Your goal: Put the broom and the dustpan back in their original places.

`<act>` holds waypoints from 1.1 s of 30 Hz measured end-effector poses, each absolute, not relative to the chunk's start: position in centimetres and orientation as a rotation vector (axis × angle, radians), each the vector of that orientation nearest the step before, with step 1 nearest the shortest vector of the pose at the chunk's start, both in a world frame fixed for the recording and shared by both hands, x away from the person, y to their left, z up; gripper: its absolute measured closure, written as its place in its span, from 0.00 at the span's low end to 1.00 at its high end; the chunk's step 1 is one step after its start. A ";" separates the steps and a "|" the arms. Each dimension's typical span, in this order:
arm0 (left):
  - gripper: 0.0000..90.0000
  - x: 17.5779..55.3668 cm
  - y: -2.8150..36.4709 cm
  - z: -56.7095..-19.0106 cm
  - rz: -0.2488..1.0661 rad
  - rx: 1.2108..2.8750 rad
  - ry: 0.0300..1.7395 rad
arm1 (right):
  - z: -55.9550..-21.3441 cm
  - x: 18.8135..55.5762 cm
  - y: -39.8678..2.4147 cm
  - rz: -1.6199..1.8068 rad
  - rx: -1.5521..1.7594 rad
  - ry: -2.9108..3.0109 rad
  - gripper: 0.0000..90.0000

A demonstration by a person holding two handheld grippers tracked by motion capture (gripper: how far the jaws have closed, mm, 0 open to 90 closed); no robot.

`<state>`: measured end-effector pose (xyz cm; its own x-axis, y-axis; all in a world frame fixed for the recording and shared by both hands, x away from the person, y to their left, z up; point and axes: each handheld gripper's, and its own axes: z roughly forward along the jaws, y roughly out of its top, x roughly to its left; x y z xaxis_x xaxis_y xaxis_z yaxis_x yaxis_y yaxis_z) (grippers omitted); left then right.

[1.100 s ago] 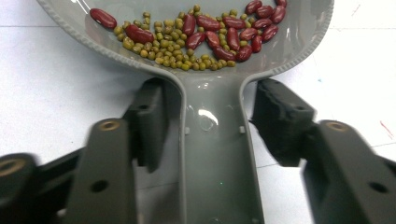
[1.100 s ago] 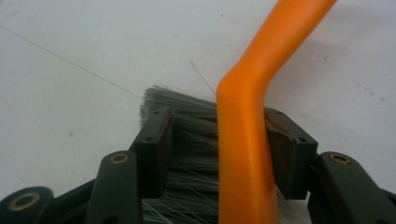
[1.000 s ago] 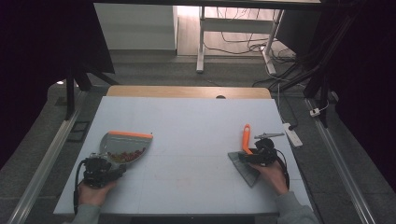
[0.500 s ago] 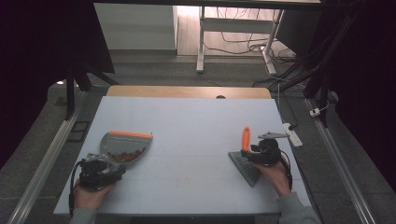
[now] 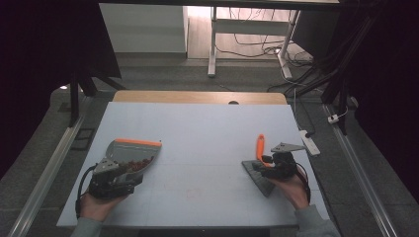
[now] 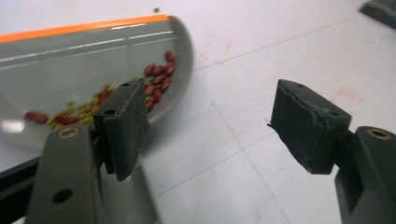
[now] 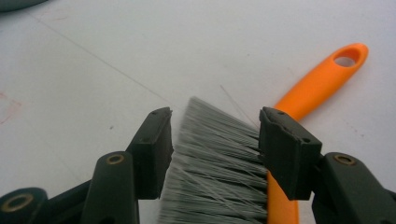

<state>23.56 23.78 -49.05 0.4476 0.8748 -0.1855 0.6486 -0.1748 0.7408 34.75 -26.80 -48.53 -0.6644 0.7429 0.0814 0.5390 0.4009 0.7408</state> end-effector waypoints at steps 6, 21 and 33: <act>0.32 24.3 22.9 -49.0 0.321 1.948 1.199 | -48.3 33.9 -26.0 1.147 1.065 2.424 0.50; 0.31 24.7 20.7 -49.8 0.218 2.007 1.105 | -48.9 31.7 -24.2 1.234 0.945 2.463 0.51; 0.31 24.5 19.3 -50.4 0.188 2.032 1.086 | -49.5 30.5 -22.9 1.245 0.863 2.515 0.51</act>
